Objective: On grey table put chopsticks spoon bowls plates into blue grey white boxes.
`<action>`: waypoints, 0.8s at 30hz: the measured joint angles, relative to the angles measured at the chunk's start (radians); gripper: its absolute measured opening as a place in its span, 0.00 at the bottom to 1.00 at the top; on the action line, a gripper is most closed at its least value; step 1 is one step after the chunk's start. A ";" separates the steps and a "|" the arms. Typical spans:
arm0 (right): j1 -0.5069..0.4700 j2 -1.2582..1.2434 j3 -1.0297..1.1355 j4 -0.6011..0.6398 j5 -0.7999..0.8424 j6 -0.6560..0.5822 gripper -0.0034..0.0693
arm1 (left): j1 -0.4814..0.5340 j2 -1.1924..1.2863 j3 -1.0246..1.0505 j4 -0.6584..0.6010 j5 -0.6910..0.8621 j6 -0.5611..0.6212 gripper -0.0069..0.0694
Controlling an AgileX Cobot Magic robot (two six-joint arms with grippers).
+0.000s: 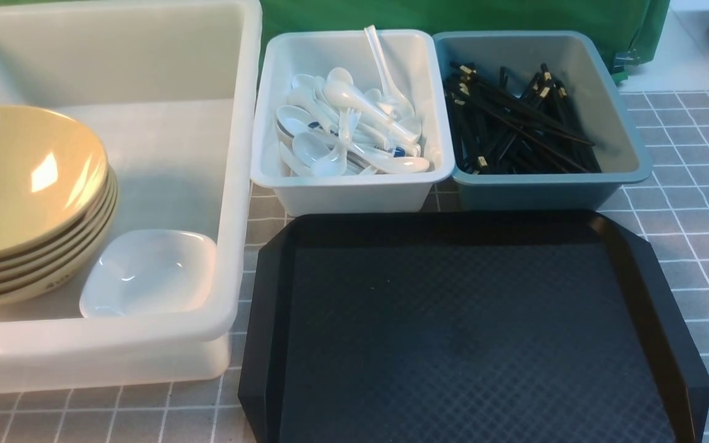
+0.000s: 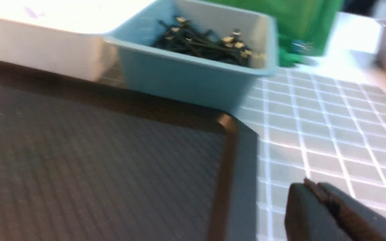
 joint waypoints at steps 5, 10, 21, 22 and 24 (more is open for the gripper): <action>-0.035 0.012 0.000 0.002 0.049 0.003 0.11 | 0.000 0.000 0.000 0.000 0.009 0.000 0.08; -0.037 0.014 0.000 0.003 0.050 0.003 0.11 | 0.000 0.000 0.000 0.000 0.010 0.000 0.08; -0.040 0.014 0.000 0.003 0.050 0.003 0.11 | 0.000 0.000 0.000 0.000 0.010 0.001 0.08; -0.040 0.014 0.000 0.003 0.050 0.003 0.11 | 0.000 0.000 0.000 0.000 0.010 0.001 0.08; -0.040 0.014 0.000 0.003 0.050 0.003 0.11 | 0.000 -0.005 0.009 0.000 0.001 0.001 0.08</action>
